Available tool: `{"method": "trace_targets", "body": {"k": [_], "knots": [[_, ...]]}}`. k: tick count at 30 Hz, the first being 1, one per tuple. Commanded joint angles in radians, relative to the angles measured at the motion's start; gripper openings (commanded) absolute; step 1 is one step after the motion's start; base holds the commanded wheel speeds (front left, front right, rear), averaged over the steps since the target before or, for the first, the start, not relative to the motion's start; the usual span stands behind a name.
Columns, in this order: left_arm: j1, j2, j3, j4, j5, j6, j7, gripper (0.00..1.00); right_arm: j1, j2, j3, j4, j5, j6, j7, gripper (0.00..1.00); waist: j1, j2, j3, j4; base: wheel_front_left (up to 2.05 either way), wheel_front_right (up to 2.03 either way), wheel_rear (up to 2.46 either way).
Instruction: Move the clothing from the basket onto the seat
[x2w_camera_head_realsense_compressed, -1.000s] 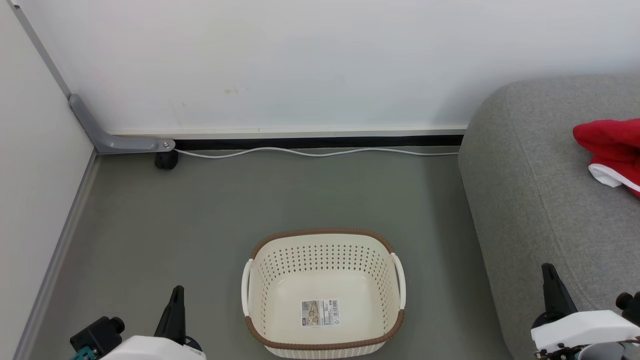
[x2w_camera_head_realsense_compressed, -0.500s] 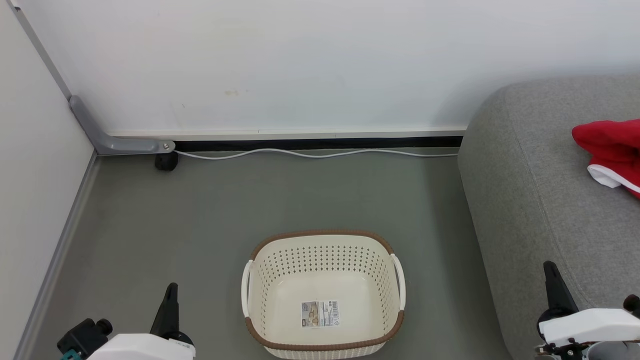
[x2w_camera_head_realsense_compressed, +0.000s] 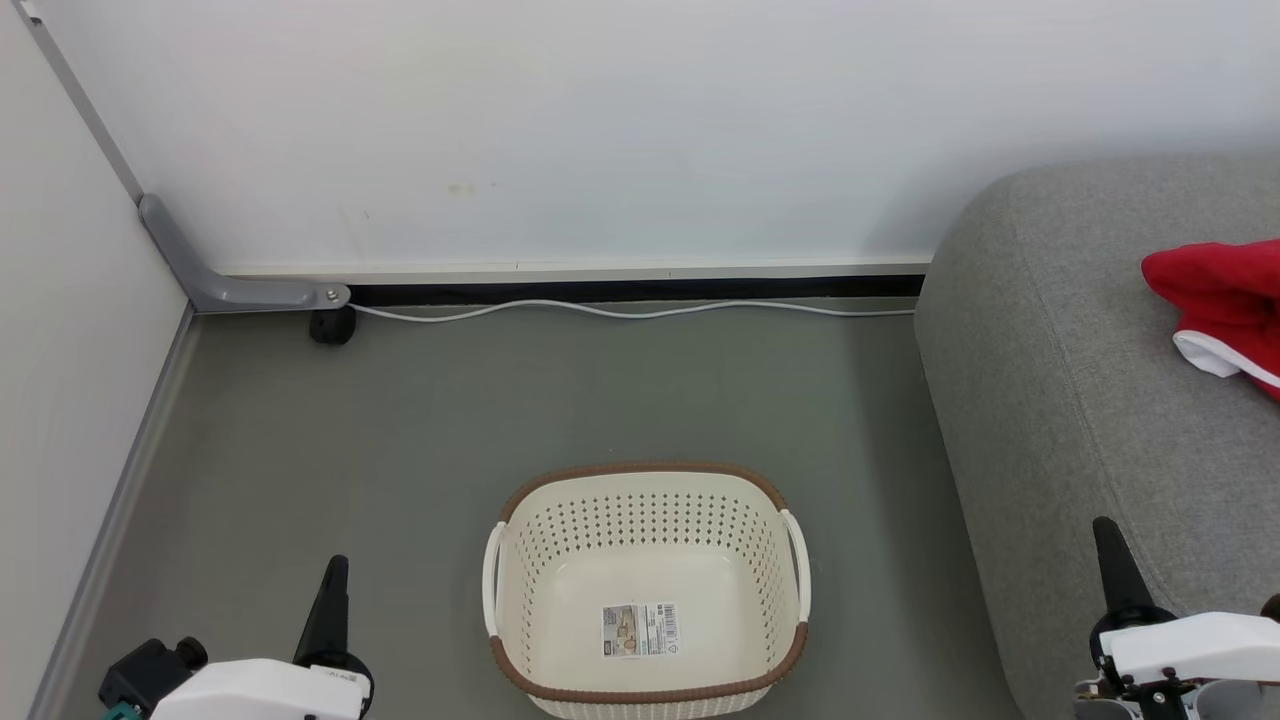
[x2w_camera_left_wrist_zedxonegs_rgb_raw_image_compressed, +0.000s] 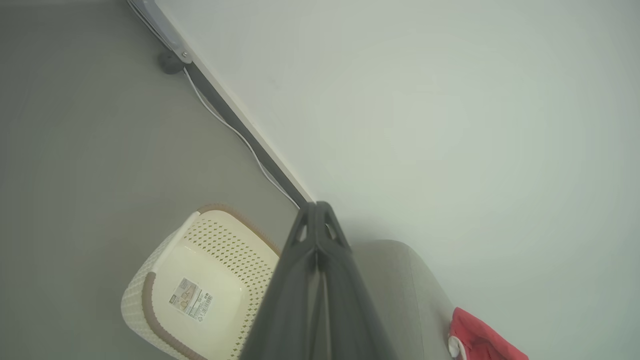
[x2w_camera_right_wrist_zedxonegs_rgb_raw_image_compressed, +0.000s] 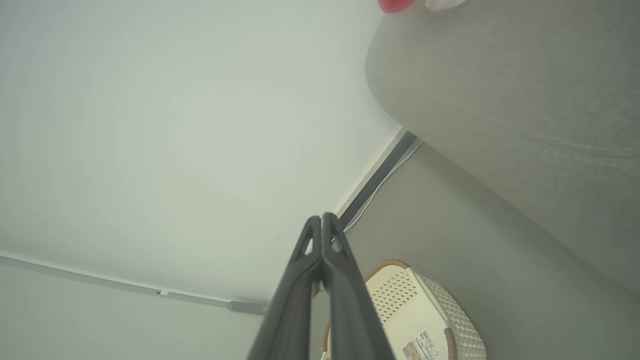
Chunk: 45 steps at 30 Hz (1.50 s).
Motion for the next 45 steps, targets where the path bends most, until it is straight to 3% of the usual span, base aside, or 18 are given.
{"method": "trace_targets", "body": {"k": [1, 45], "knots": [[-0.059, 0.010, 0.029, -0.032, -0.031, -0.011, 0.006, 0.00, -0.027, -0.008, 0.010, -0.038, 0.030, 0.003, 0.010, 0.00, -0.0001, -0.0001, 0.000, 0.000, 0.00, 0.00, 0.00], [-0.092, 0.014, 0.108, -0.087, -0.514, -0.054, 0.135, 0.00, -0.026, 0.006, -0.033, -0.115, 0.514, 0.004, 0.139, 0.00, -0.0001, -0.0001, -0.012, -0.003, 0.00, 0.00, 0.00]]}}
